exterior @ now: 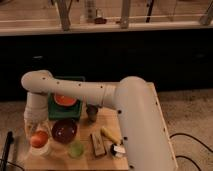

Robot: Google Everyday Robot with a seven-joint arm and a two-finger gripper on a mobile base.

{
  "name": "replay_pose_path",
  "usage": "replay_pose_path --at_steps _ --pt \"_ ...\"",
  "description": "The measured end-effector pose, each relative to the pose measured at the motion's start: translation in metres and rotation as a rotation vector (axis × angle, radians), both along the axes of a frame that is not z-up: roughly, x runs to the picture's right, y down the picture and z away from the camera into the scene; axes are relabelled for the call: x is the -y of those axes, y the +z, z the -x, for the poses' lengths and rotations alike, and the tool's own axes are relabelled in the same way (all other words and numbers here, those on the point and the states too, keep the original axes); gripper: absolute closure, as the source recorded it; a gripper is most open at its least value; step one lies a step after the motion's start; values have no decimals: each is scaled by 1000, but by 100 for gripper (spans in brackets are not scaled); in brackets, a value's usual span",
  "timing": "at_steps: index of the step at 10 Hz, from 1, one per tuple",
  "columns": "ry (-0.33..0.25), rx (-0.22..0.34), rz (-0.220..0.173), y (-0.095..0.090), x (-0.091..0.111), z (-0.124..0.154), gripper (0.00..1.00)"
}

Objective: Place apple in paper cup

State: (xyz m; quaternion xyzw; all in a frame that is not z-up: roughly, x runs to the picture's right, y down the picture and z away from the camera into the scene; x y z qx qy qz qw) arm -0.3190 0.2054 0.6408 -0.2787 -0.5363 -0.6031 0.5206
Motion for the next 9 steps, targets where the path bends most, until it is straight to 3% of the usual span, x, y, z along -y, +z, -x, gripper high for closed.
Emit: replay_pose_path --at_steps 4,5,9 --pt "1 13 -9 -2 3 3 25" --pt "5 16 -10 -2 4 4 21" --pt "17 33 -12 -1 10 5 20"
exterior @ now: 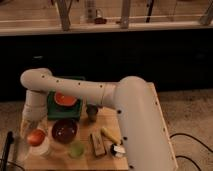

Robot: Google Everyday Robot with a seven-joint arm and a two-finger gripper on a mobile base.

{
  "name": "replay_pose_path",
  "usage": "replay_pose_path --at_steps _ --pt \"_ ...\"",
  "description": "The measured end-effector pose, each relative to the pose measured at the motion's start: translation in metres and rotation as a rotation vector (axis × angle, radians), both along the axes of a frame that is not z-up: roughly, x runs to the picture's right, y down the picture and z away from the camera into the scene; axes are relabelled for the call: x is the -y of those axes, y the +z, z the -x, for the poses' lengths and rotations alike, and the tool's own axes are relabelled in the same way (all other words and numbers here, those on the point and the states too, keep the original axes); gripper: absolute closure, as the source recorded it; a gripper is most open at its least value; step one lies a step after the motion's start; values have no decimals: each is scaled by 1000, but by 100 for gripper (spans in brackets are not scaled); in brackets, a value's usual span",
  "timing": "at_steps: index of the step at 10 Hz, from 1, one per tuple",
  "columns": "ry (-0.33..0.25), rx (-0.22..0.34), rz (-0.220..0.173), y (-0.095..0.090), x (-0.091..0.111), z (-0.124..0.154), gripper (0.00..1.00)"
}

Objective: Place apple in paper cup

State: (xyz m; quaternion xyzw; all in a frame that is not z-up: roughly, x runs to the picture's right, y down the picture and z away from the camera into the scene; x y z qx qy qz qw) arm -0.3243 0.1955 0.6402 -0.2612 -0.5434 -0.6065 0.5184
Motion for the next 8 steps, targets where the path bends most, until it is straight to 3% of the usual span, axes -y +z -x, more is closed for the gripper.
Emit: replay_pose_path --at_steps 8 --pt "-16 25 -7 -2 10 -3 20"
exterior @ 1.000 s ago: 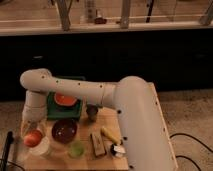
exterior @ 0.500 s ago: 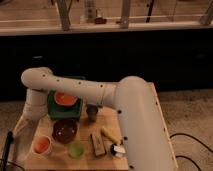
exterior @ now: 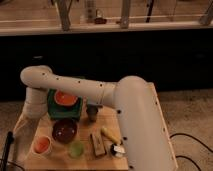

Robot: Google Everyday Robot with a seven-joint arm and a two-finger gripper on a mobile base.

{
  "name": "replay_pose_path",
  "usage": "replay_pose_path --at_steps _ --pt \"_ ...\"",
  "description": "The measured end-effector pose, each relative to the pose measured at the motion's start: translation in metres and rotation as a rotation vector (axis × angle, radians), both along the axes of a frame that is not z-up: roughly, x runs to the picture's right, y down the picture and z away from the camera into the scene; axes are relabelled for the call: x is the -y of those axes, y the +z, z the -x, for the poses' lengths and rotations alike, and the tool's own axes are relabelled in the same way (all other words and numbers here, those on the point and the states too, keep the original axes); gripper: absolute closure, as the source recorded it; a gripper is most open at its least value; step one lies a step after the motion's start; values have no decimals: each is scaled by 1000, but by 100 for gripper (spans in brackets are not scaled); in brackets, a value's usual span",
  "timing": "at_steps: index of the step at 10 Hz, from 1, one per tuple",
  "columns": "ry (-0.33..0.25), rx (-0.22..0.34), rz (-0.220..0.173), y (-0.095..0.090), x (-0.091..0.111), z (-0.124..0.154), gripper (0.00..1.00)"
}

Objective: Place apple in paper cup

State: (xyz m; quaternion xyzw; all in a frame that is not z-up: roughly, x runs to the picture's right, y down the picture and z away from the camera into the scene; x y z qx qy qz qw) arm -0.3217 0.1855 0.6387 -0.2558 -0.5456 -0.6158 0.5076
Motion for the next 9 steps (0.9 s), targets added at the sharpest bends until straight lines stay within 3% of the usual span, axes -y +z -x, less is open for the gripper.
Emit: replay_pose_path --at_steps 9 --pt "-30 -1 15 5 0 3 20"
